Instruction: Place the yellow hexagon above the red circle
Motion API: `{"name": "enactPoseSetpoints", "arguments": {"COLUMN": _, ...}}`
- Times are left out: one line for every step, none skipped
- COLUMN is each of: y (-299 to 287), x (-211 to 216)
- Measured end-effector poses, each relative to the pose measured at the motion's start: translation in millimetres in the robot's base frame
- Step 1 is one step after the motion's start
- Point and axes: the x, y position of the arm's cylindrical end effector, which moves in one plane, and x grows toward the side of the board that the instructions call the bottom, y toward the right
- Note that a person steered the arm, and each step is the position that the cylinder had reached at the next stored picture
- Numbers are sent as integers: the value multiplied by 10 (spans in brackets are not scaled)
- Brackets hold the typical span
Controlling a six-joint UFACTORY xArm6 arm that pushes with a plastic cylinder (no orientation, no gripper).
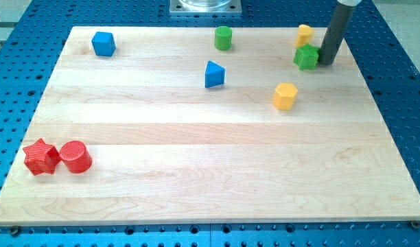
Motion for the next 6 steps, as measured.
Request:
{"name": "enactPoseSetpoints", "arguments": {"y": -95, "x": 96}}
{"name": "enactPoseSetpoints", "arguments": {"y": -222, "x": 446}}
{"name": "enactPoseSetpoints", "arguments": {"y": -274, "x": 917}}
{"name": "enactPoseSetpoints", "arguments": {"y": -1172, "x": 1090}}
{"name": "enactPoseSetpoints", "arguments": {"y": -967, "x": 1226}}
{"name": "enactPoseSetpoints", "arguments": {"y": -1565, "x": 1340}}
